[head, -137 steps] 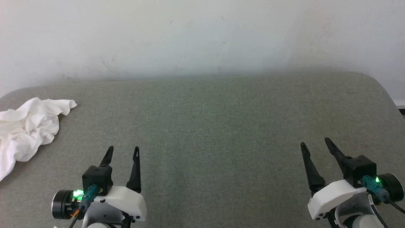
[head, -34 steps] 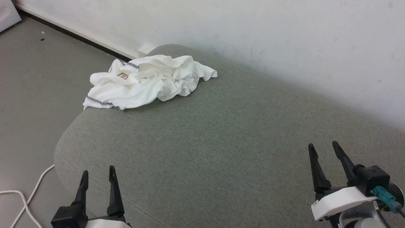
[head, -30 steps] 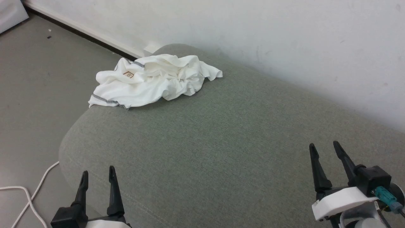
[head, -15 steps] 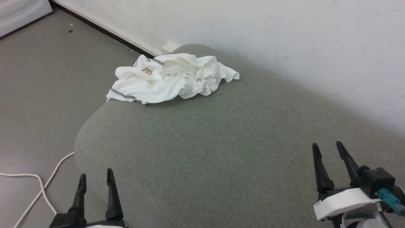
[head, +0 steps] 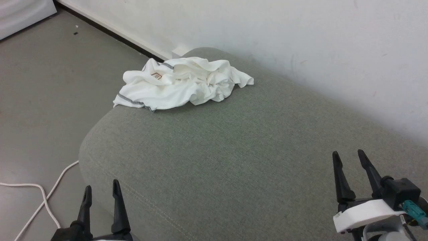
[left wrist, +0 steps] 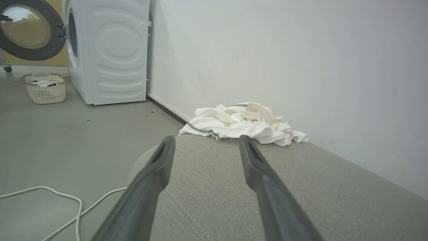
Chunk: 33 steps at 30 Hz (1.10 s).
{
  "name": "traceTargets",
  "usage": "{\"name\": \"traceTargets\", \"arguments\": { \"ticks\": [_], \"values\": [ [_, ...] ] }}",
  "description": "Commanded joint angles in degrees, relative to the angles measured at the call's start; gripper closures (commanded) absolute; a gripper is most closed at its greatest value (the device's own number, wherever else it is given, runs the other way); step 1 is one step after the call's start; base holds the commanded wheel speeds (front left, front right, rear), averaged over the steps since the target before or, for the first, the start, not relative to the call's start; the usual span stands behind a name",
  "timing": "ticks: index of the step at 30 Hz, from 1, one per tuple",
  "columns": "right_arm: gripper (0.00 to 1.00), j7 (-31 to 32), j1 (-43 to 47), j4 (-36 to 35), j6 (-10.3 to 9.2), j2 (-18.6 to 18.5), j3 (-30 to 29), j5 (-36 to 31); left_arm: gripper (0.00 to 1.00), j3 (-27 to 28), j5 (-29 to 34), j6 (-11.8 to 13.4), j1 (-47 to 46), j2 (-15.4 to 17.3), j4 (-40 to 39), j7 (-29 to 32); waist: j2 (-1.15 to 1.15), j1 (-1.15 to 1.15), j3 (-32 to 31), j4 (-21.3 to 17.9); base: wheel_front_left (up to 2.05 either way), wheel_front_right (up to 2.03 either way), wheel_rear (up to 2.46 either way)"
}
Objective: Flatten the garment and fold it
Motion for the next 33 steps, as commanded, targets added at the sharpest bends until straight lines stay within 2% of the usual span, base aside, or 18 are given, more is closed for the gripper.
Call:
{"name": "traceTargets", "arguments": {
  "ticks": [1, 4, 7, 11, 15, 20, 28, 33],
  "values": [
    [0.00, -0.16, 0.46, -0.32, -0.05, 0.12, -0.18, 0.09, 0.00, -0.38, -1.73, -0.30, -0.05, -0.08, -0.56, -0.27, 0.00, 0.00, 0.09, -0.05, 0.00, 0.00, 0.00],
    [0.00, 0.15, 0.56, -1.17, -0.05, 0.12, -0.81, -0.19, 0.00, -1.24, -4.21, -1.75, -2.15, -0.08, -2.71, -0.27, 0.00, 0.00, 0.79, 0.15, 0.00, 0.00, 0.00],
    [0.00, 0.92, 0.43, -2.77, -0.05, 0.12, -1.50, -0.77, 0.00, -2.64, -6.72, -4.78, -6.83, 0.76, -4.92, 1.26, 0.00, 0.00, 2.10, 0.17, 0.00, 0.00, 0.00],
    [0.00, 2.27, -0.01, -5.97, -0.05, 0.12, -2.83, -1.79, 0.00, -3.68, -8.26, -7.77, -17.42, 3.83, -7.72, 7.67, 0.00, 0.00, 4.33, -0.23, 0.00, 0.00, 0.00],
    [0.00, 4.07, -1.05, -9.95, -0.05, 0.12, -3.47, -3.19, 0.00, -3.70, -9.11, -8.57, -29.52, 6.31, -7.68, 14.31, 0.00, 0.00, 7.40, -1.51, 0.00, 0.00, 0.00],
    [0.00, 6.61, -2.17, -15.24, -0.05, 0.12, -3.31, -3.78, 0.00, -2.14, -13.01, -8.73, -43.58, 7.51, -0.53, 21.08, 0.00, 0.00, 11.16, -4.20, 0.00, 0.00, 0.00],
    [0.00, 11.73, -4.26, -24.74, -0.05, 0.12, -0.80, -7.21, 0.00, 0.91, -13.73, -9.48, -58.25, 16.12, 15.85, 30.14, 0.00, 0.00, 18.83, -10.87, 0.00, 0.00, 0.00],
    [0.00, 14.04, -5.39, -28.75, -0.05, 0.12, 0.00, -8.68, 0.00, 2.05, -15.11, -10.64, -62.17, 20.12, 21.36, 33.74, 0.00, 0.00, 22.77, -14.33, 0.00, 0.00, 0.00]
  ]
}}
